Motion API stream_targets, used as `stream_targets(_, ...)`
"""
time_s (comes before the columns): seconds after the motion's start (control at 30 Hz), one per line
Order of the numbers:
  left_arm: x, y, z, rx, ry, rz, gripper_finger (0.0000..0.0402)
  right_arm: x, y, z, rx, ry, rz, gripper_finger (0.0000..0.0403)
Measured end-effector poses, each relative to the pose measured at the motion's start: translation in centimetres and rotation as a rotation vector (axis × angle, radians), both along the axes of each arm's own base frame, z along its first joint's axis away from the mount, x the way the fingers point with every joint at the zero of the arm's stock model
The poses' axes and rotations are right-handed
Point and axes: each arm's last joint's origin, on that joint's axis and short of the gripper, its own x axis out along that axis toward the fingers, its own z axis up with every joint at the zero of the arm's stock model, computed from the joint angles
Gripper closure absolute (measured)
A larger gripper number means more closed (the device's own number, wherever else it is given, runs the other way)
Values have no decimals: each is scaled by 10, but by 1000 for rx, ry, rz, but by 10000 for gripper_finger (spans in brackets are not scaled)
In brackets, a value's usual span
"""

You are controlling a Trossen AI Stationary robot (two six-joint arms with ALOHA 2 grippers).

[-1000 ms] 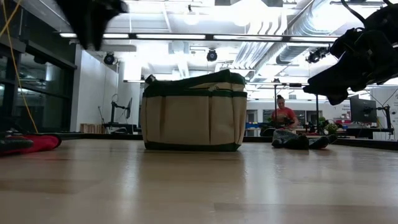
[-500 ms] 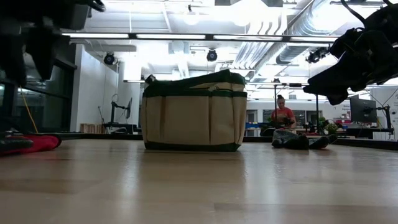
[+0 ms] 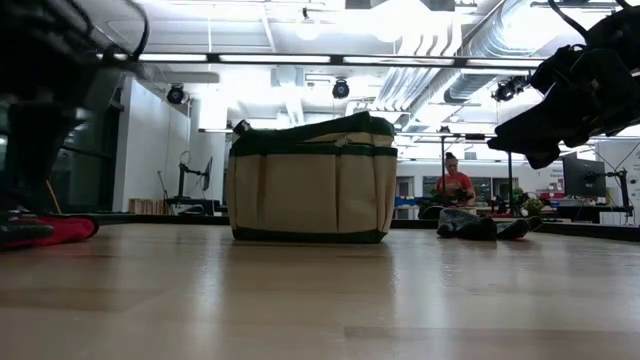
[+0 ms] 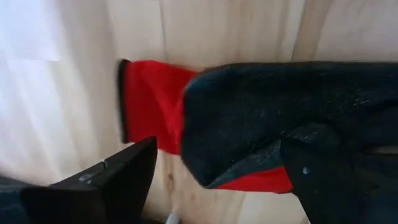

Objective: Pick & Place Garden tools in Gardening bag
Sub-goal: Put the red glove into the gardening bag

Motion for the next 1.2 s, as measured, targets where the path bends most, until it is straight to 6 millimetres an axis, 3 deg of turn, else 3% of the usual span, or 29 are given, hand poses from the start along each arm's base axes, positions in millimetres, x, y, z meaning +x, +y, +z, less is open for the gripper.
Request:
stream_targets(0.27,-15,7,-31,-74,52,-8,65,0,0,0,0,0,0,249)
stream_targets(0.73,-28,14,-65,-217,12,-85,66,0,0,0,0,0,0,249)
stream_targets(1.2,-27,14,-67,-205,-21,-47,73,0,0,0,0,0,1,249)
